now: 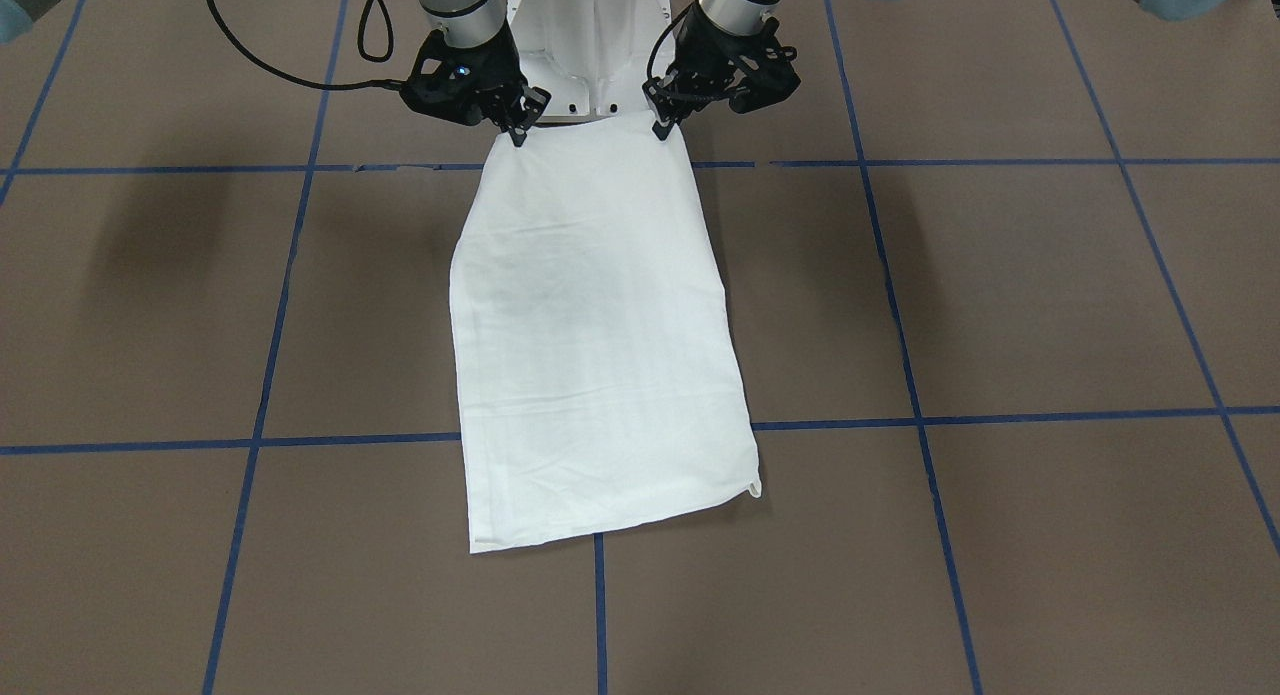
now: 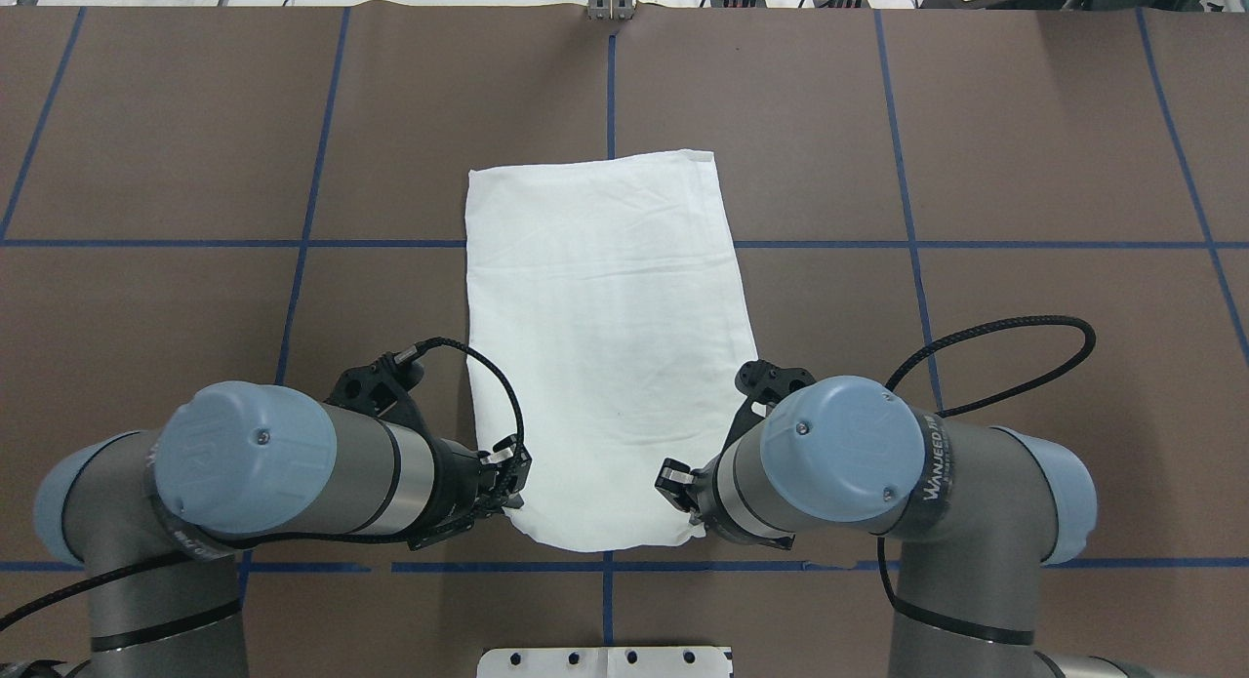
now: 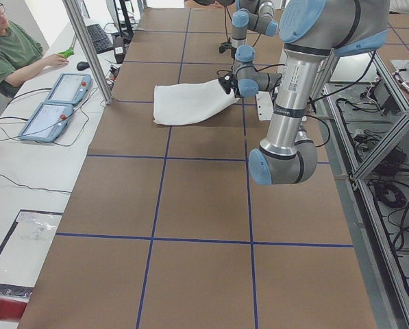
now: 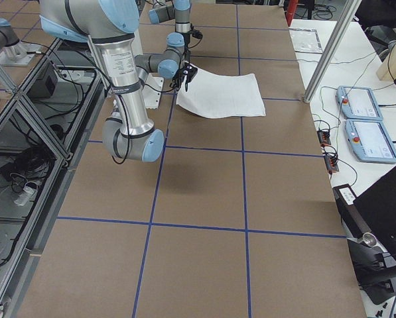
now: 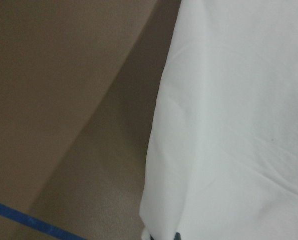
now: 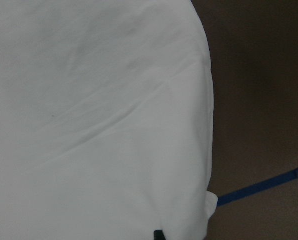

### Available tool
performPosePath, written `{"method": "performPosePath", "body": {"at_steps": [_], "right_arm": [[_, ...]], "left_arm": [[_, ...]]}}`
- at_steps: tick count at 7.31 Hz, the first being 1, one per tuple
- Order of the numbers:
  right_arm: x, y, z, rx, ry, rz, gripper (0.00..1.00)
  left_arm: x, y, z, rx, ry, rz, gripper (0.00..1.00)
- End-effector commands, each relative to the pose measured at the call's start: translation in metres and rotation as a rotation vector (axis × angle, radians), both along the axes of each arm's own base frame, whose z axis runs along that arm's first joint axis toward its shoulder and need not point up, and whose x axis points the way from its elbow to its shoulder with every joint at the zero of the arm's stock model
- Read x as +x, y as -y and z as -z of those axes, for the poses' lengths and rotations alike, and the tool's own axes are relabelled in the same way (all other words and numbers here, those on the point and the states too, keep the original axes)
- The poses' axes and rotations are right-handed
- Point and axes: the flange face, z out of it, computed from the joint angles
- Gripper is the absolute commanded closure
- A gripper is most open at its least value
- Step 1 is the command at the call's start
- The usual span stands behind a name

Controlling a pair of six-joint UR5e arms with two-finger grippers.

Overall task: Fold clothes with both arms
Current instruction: 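Grasp both near corners of the shirt with the left and right grippers, then lift the near edge with both grippers and fold it away from the robot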

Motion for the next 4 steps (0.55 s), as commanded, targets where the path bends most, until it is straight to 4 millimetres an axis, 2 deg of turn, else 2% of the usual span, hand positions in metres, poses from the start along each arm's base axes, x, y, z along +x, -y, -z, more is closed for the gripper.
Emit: {"method": "performPosePath", "body": {"at_steps": [1,2,3,4], "right_arm": [[0.044,-0.021,0.020,-0.054,0.090,0.098,1.00],[0.044,-0.013,0.025,-0.050,0.099,0.082,1.00],[0.047,0.017,0.028,-0.028,0.100,0.017,1.00],[0.040,0.058,0.041,-0.010,0.100,-0.040,1.00]], "left_arm": [[-0.044,-0.033,0.032,-0.002,-0.008,-0.040,1.00],[-0.053,-0.035,0.036,0.003,-0.014,-0.042,1.00],[-0.049,-0.032,0.037,0.005,-0.012,-0.040,1.00],[-0.050,-0.014,0.034,0.025,-0.003,-0.012,1.00]]}}
